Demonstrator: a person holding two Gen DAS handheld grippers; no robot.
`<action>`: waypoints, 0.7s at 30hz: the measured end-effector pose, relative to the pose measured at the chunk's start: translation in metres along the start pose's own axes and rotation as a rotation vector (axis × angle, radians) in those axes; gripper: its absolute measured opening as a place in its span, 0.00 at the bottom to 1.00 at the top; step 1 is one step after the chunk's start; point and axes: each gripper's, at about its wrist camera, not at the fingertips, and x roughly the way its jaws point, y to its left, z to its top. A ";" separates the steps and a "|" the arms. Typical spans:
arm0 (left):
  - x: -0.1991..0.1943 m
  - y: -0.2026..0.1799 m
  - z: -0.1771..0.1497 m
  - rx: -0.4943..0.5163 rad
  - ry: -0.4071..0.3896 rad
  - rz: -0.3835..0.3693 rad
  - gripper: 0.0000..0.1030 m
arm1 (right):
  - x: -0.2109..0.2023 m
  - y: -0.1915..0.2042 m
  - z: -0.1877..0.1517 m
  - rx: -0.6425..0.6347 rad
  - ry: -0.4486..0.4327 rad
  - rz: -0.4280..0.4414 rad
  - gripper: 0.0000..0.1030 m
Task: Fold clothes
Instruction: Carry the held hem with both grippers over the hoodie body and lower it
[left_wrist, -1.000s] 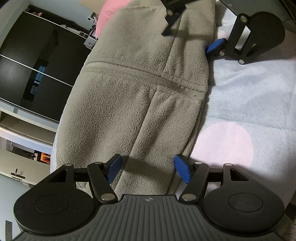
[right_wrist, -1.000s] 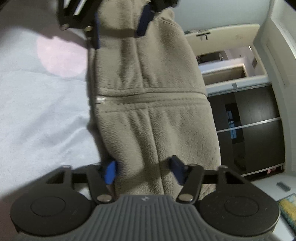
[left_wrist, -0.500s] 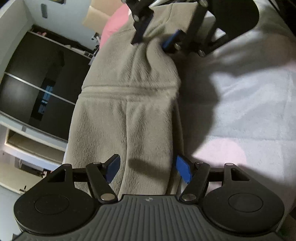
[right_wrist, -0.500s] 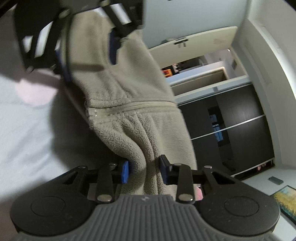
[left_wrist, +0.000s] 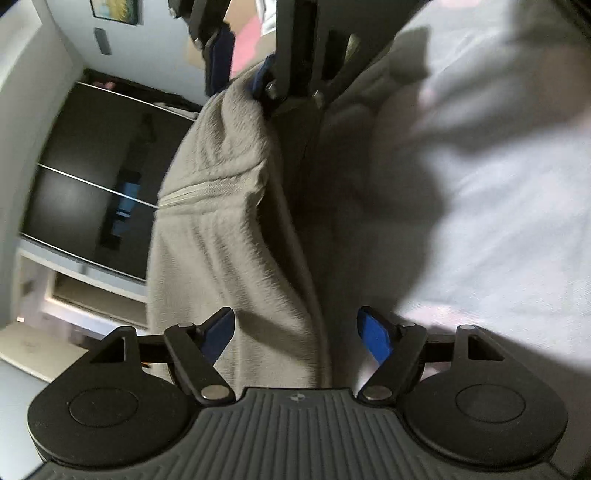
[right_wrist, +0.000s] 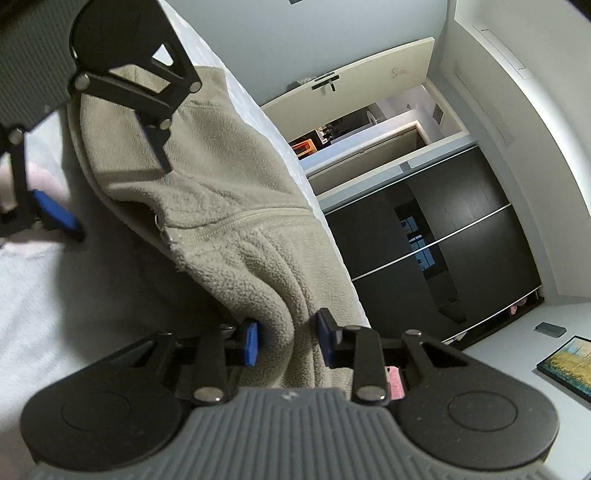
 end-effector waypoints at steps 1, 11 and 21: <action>0.003 0.002 -0.001 -0.013 0.025 0.010 0.69 | 0.000 -0.001 0.000 0.005 0.000 0.003 0.34; 0.012 0.041 0.000 -0.230 0.153 0.039 0.26 | 0.006 0.011 0.002 -0.038 0.027 0.105 0.48; -0.011 0.091 0.001 -0.478 0.113 0.026 0.22 | 0.012 0.061 -0.002 -0.283 -0.001 0.040 0.81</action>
